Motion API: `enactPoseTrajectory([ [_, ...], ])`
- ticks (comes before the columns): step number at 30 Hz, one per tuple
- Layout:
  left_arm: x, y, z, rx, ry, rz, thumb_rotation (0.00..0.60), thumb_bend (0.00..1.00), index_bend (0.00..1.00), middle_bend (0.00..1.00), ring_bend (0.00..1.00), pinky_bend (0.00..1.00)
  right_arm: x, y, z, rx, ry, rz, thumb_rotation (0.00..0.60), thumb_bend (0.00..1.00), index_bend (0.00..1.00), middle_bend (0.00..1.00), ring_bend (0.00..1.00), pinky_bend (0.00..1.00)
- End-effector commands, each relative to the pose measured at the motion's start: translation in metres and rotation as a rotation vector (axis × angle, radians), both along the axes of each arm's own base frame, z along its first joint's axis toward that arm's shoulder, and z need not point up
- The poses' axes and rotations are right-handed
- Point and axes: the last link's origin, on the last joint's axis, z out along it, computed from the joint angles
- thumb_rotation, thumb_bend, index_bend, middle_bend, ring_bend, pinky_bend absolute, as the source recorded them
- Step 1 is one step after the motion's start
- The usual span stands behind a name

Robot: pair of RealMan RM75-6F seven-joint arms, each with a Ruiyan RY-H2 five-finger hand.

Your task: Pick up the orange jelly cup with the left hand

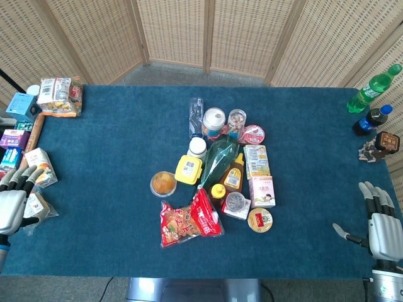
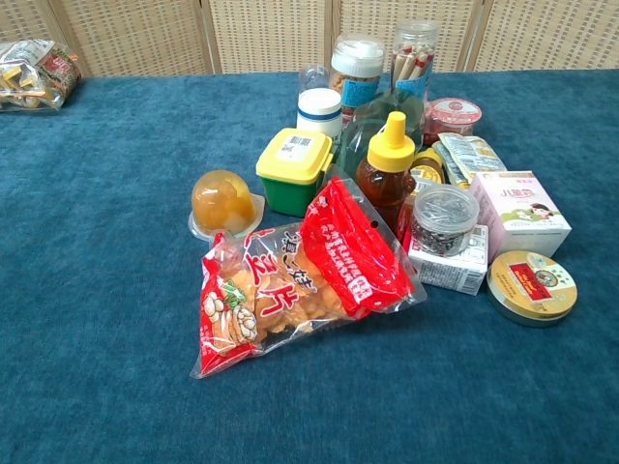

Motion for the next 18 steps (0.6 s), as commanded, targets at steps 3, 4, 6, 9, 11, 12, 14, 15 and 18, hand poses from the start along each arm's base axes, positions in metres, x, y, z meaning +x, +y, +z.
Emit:
enactPoseTrajectory([
  [3, 0.005, 0.004, -0.002, 0.001, -0.012, -0.023, 0.6, 0.3, 0.1, 0.0, 0.0, 0.0, 0.0, 0.0, 0.001, 0.0, 0.005, -0.002, 0.53, 0.0, 0.0, 0.0, 0.0, 0.0],
  [4, 0.006, 0.005, -0.004, -0.001, -0.017, -0.026, 0.6, 0.3, 0.1, 0.0, 0.0, 0.0, 0.0, 0.0, 0.001, 0.0, 0.007, -0.003, 0.528, 0.0, 0.0, 0.0, 0.0, 0.0],
  [6, 0.008, 0.007, -0.009, -0.01, -0.024, -0.032, 0.6, 0.3, 0.1, 0.0, 0.0, 0.0, 0.0, -0.001, 0.0, 0.004, 0.008, -0.003, 0.529, 0.0, 0.0, 0.0, 0.0, 0.0],
  [9, 0.013, 0.013, -0.02, -0.041, -0.036, -0.046, 0.6, 0.3, 0.1, 0.0, 0.0, 0.0, 0.0, -0.001, 0.0, 0.01, 0.007, -0.002, 0.528, 0.0, 0.0, 0.0, 0.0, 0.0],
  [11, 0.019, 0.018, -0.029, -0.071, -0.058, -0.062, 0.6, 0.3, 0.1, 0.0, 0.0, 0.0, 0.0, -0.001, 0.0, 0.009, 0.007, 0.0, 0.527, 0.0, 0.0, 0.0, 0.0, 0.0],
  [12, 0.023, 0.021, -0.032, -0.085, -0.069, -0.07, 0.6, 0.3, 0.1, 0.0, 0.0, 0.0, 0.0, 0.0, 0.0, 0.007, 0.006, 0.0, 0.531, 0.0, 0.0, 0.0, 0.0, 0.0],
  [14, 0.032, 0.03, -0.04, -0.117, -0.088, -0.096, 0.6, 0.3, 0.1, 0.0, 0.0, 0.0, -0.001, 0.0, 0.001, 0.003, 0.004, -0.004, 0.526, 0.0, 0.0, 0.0, 0.0, 0.0],
  [15, 0.036, 0.034, -0.044, -0.13, -0.091, -0.107, 0.6, 0.3, 0.1, 0.0, 0.0, 0.0, -0.002, 0.001, 0.001, 0.002, 0.003, -0.006, 0.527, 0.0, 0.0, 0.0, 0.0, 0.0],
  [18, 0.052, 0.049, -0.057, -0.183, -0.104, -0.138, 0.6, 0.29, 0.11, 0.0, 0.0, 0.0, -0.003, 0.003, 0.001, 0.006, -0.003, -0.008, 0.53, 0.0, 0.0, 0.0, 0.0, 0.0],
])
